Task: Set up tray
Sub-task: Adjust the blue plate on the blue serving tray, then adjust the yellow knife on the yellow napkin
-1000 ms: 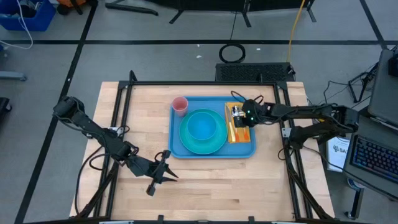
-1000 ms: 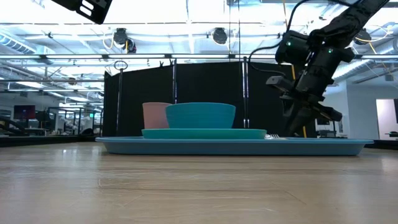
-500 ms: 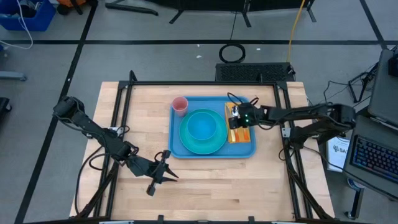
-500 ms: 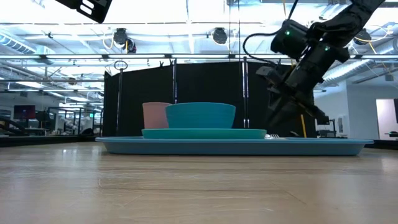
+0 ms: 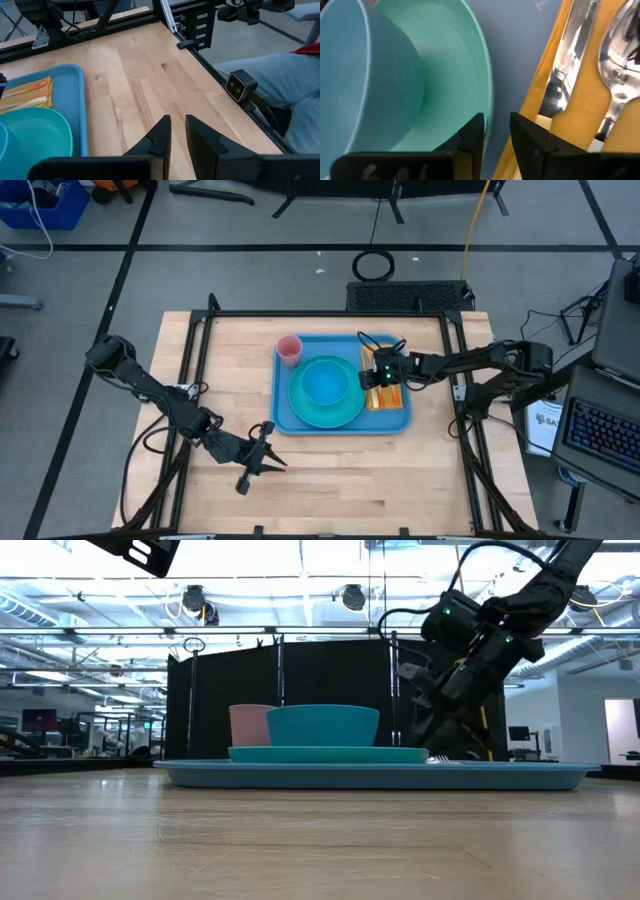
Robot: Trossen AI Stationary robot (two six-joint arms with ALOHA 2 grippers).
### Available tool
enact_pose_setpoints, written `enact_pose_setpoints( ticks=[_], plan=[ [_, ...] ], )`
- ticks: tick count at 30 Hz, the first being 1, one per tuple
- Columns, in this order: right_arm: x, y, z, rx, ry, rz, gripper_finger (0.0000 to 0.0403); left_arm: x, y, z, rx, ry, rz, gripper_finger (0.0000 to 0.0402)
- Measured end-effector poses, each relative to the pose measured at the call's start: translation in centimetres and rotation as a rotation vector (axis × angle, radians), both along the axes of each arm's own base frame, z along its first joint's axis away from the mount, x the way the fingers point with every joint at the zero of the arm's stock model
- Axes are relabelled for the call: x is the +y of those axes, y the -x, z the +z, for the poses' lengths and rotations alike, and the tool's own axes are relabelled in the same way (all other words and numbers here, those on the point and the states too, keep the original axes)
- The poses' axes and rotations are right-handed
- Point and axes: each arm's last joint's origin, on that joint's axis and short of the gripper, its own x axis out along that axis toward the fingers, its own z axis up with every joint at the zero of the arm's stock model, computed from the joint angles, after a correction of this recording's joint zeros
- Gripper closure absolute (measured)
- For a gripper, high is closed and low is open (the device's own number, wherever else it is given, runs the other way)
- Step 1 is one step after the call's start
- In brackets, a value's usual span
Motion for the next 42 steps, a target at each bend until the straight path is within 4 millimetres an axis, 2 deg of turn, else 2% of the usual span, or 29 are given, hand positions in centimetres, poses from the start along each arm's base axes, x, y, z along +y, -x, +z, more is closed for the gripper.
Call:
enact_pose_setpoints(
  ticks=[8, 17, 22, 31, 42],
  plan=[
    [-0.15, -0.07, -0.31, 0.015, 0.024, -0.011, 0.0319, 0.00, 0.00, 0.00, 0.000, 0.000, 0.000, 0.0339],
    [-0.34, -0.90, 0.55, -0.111, 0.042, 0.009, 0.0319, 0.00, 0.00, 0.00, 0.000, -0.002, -0.001, 0.0339],
    [-0.31, -0.77, 0.38, -0.087, 0.044, 0.012, 0.0319, 0.00, 0.00, 0.00, 0.000, -0.002, -0.001, 0.0339],
    [-0.67, -0.71, 0.49, -0.063, 0.152, -0.056, 0.0319, 0.00, 0.00, -0.01, 0.001, -0.001, -0.001, 0.0339],
    [-0.48, -0.14, -0.15, 0.011, 0.098, -0.081, 0.0319, 0.00, 0.00, -0.01, 0.000, -0.003, -0.002, 0.0339]
  ],
)
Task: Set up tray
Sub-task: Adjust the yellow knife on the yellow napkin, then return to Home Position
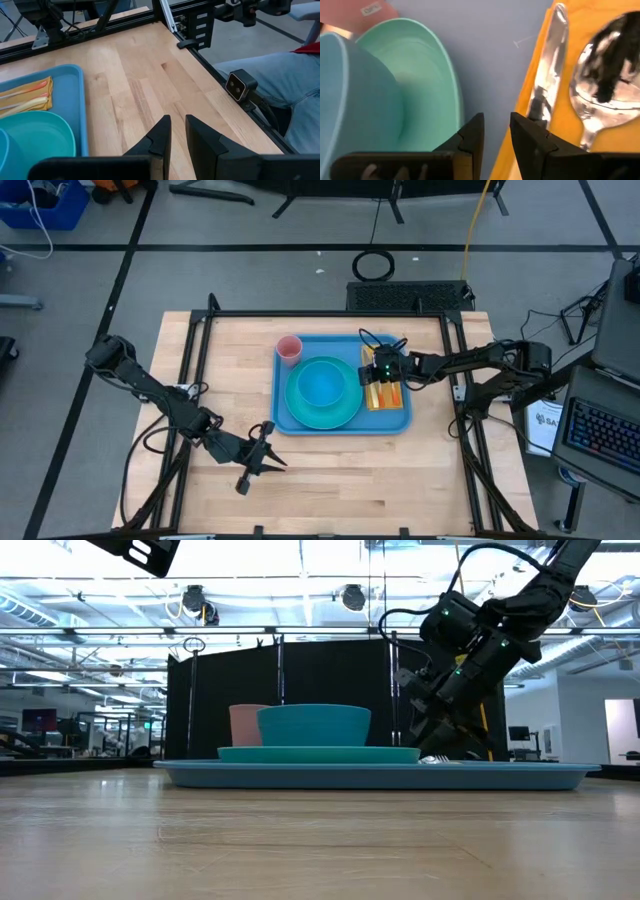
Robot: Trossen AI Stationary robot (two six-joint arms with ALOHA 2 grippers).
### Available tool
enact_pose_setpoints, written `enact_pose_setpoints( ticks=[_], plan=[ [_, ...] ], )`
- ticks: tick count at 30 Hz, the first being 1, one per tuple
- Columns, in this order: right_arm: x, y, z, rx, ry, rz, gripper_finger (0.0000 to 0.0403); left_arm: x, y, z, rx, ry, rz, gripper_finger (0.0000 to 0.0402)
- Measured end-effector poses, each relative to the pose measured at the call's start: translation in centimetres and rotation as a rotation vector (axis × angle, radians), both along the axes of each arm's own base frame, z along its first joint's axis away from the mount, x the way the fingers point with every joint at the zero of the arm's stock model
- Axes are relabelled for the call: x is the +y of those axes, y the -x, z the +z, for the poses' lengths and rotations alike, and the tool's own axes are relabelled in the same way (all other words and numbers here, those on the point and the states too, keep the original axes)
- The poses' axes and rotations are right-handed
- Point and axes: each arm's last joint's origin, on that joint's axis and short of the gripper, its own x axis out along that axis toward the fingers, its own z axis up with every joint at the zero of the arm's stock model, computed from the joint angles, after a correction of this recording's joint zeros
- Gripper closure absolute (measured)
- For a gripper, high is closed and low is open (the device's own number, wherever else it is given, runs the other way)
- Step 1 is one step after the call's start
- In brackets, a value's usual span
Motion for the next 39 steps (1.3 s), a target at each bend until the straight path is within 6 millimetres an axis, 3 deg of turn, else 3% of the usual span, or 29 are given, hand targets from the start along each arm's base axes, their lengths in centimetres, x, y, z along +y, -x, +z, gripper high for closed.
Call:
enact_pose_setpoints(
  ticks=[11, 29, 39],
  plan=[
    [0.0, -0.2, -1.1, 0.027, -0.037, 0.000, 0.0319, 0.0, 0.0, 0.0, 0.000, 0.000, 0.001, 0.0339],
    [-0.2, -0.2, -1.0, 0.031, 0.000, -0.005, 0.0319, 0.0, 0.0, 0.0, 0.001, 0.000, 0.000, 0.0339],
    [0.6, -1.0, 0.9, -0.099, 0.083, 0.075, 0.0319, 0.0, 0.0, -0.1, 0.009, -0.003, 0.001, 0.0339]
  ],
)
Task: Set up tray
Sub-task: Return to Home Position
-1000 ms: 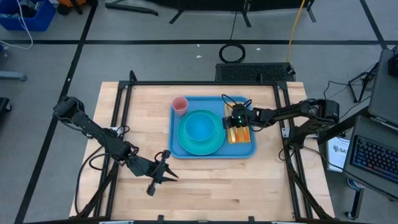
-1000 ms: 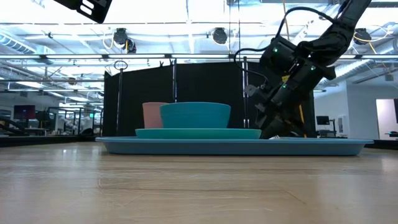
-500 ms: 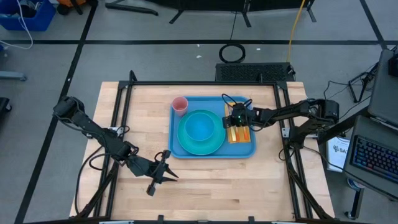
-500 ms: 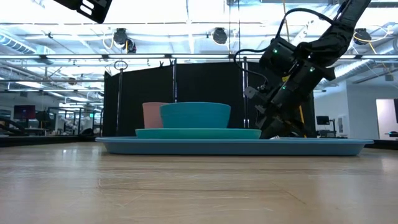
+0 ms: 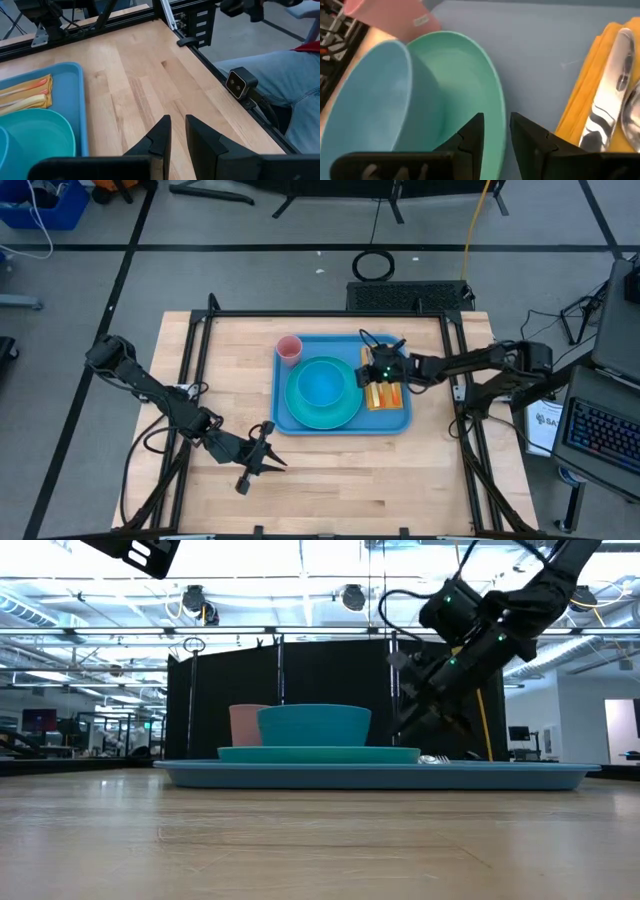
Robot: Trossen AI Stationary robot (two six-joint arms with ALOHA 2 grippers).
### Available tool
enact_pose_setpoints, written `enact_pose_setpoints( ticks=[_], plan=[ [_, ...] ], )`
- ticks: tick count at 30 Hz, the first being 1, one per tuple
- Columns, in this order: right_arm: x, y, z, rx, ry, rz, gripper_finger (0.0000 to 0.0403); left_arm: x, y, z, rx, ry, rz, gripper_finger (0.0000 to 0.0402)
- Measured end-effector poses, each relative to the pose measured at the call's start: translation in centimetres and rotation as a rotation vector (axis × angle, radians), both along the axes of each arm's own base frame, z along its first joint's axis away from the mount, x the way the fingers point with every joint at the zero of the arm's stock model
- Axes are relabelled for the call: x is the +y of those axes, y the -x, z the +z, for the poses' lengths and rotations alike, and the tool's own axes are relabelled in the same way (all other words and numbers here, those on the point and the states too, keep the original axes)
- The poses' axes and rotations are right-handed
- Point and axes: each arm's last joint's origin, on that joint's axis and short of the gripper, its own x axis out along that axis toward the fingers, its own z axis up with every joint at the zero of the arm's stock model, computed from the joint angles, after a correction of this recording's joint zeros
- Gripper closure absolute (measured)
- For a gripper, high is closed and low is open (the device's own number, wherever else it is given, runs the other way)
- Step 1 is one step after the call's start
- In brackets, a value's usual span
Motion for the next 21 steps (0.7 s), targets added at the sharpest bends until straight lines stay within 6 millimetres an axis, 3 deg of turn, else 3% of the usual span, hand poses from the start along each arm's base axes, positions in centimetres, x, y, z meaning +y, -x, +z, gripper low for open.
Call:
enact_pose_setpoints(
  ticks=[6, 11, 16, 21],
  plan=[
    [1.2, -0.3, 1.4, -0.066, 0.069, 0.047, 0.0319, 0.0, 0.0, 0.0, -0.001, 0.001, 0.000, 0.0339],
    [2.3, -1.5, 2.9, -0.219, 0.158, 0.127, 0.0319, 0.0, 0.0, 0.1, -0.007, 0.005, 0.000, 0.0339],
    [3.4, -2.3, 2.9, -0.216, 0.166, 0.178, 0.0319, 0.0, 0.0, 0.1, -0.009, 0.003, -0.001, 0.0339],
    [6.1, -2.5, 2.6, -0.156, 0.281, 0.339, 0.0319, 0.0, 0.0, 0.0, 0.000, 0.002, 0.000, 0.0339]
  ],
)
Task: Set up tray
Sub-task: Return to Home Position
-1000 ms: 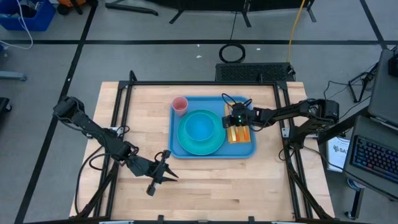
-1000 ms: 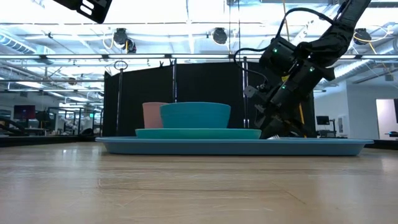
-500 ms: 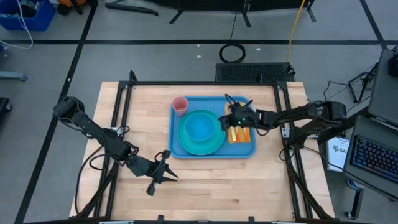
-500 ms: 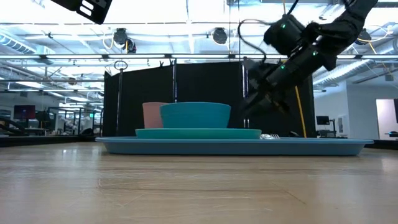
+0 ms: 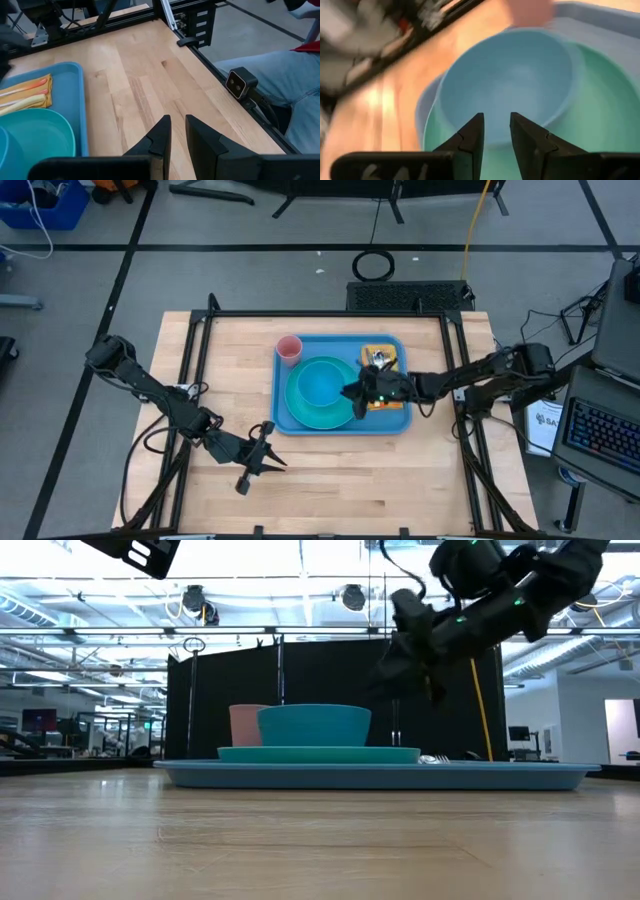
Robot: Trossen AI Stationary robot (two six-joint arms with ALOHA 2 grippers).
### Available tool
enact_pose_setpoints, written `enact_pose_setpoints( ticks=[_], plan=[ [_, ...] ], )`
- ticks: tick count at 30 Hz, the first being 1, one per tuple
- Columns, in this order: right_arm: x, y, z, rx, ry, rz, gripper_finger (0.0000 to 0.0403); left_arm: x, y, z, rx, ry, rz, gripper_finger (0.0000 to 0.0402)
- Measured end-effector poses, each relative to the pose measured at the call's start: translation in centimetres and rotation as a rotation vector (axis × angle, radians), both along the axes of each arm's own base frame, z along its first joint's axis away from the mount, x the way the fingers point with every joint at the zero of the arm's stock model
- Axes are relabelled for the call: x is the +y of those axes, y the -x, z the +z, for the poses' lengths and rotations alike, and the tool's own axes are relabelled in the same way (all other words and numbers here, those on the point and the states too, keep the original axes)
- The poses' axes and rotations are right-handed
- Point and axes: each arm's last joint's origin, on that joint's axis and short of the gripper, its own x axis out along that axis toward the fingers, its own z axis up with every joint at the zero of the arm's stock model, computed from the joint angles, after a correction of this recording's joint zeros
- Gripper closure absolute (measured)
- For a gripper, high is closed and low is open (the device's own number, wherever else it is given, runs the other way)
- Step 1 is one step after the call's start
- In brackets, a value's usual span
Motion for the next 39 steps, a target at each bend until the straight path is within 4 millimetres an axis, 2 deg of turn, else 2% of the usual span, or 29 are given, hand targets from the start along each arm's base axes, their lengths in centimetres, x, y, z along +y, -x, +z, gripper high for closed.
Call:
enact_pose_setpoints(
  ticks=[4, 7, 13, 20, 23, 30, 32, 34, 37, 39],
  plan=[
    [2.3, 0.0, 0.0, 0.031, 0.165, 0.164, 0.0319, 0.0, 0.0, 0.0, 0.000, -0.001, 0.000, 0.0339],
    [3.6, 0.2, -0.3, 0.065, 0.197, 0.259, 0.0319, 0.0, 0.0, 0.0, -0.001, -0.001, 0.000, 0.0339],
    [5.3, 0.8, -1.1, 0.144, 0.241, 0.300, 0.0319, 0.0, 0.0, 0.0, -0.002, 0.000, 0.000, 0.0339],
    [5.8, 0.7, -3.4, 0.262, 0.277, 0.336, 0.0319, 0.0, 0.0, 0.1, -0.006, 0.003, 0.000, 0.0339],
    [6.3, 0.7, -3.5, 0.264, 0.311, 0.315, 0.0322, 0.0, 0.0, 0.0, 0.002, 0.001, 0.001, 0.0339],
    [9.9, 1.0, -1.9, 0.117, 0.526, 0.304, 0.0371, -0.5, 0.4, -0.1, -0.017, -0.059, 0.002, 0.0339],
    [10.5, 1.3, -1.2, 0.071, 0.512, 0.320, 0.0393, -0.7, 0.6, 0.0, -0.037, -0.083, 0.021, 0.0339],
    [10.8, 1.6, 0.0, 0.012, 0.453, 0.306, 0.0398, -1.0, 0.8, 0.2, -0.072, -0.097, 0.049, 0.0347],
    [10.9, 2.6, 1.8, -0.026, 0.430, 0.312, 0.0401, -1.3, 1.0, 0.3, -0.097, -0.155, 0.039, 0.0385],
    [11.0, 3.4, 3.1, -0.060, 0.422, 0.321, 0.0401, -1.2, 1.1, 0.4, -0.100, -0.161, 0.025, 0.0394]
  ],
)
